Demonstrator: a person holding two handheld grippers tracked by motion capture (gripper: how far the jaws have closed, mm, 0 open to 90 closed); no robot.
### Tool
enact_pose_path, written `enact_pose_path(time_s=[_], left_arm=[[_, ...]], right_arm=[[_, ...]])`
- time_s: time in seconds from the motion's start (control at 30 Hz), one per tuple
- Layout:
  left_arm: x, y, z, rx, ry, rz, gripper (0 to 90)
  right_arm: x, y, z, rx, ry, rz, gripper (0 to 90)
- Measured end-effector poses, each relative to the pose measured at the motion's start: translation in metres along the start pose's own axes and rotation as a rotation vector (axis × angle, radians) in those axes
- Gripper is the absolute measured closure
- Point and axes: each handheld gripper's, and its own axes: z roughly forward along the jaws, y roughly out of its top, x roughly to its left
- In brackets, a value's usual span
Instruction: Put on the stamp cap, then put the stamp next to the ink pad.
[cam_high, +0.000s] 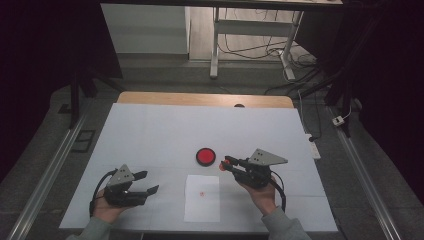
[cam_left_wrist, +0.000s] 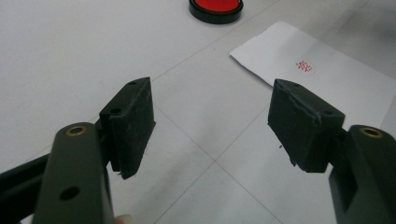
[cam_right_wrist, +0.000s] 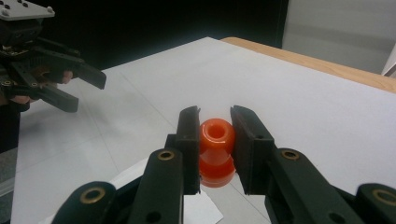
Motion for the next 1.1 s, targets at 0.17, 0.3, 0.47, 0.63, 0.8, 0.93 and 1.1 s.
enact_pose_path(time_s=[0.17, 0.3, 0.47, 0.63, 0.8, 0.93, 1.1], left_arm=[[0.0, 0.0, 0.0, 0.001, 0.003, -0.002, 31.0], [0.001, 0.0, 0.0, 0.002, 0.001, -0.002, 30.9], [0.002, 0.0, 0.001, 0.002, -0.002, -0.009, 30.7], [0.002, 0.0, 0.001, 0.003, -0.003, -0.008, 30.4], [0.002, 0.0, 0.002, 0.005, -0.003, -0.008, 30.3], [0.002, 0.0, 0.002, 0.006, -0.004, -0.008, 30.2], [0.003, 0.0, 0.002, 0.005, -0.004, -0.014, 30.2]], right_arm=[[0.0, 0.0, 0.0, 0.001, -0.003, -0.004, 72.0], [-0.001, 0.0, 0.002, 0.002, -0.004, -0.003, 72.0], [-0.003, -0.001, 0.006, 0.014, -0.014, -0.006, 72.0], [-0.008, -0.002, 0.013, 0.029, -0.035, -0.001, 72.0], [-0.014, -0.002, 0.02, 0.04, -0.055, -0.001, 71.9], [-0.019, -0.004, 0.026, 0.05, -0.068, 0.003, 71.9], [-0.025, -0.006, 0.031, 0.067, -0.087, 0.012, 71.9]])
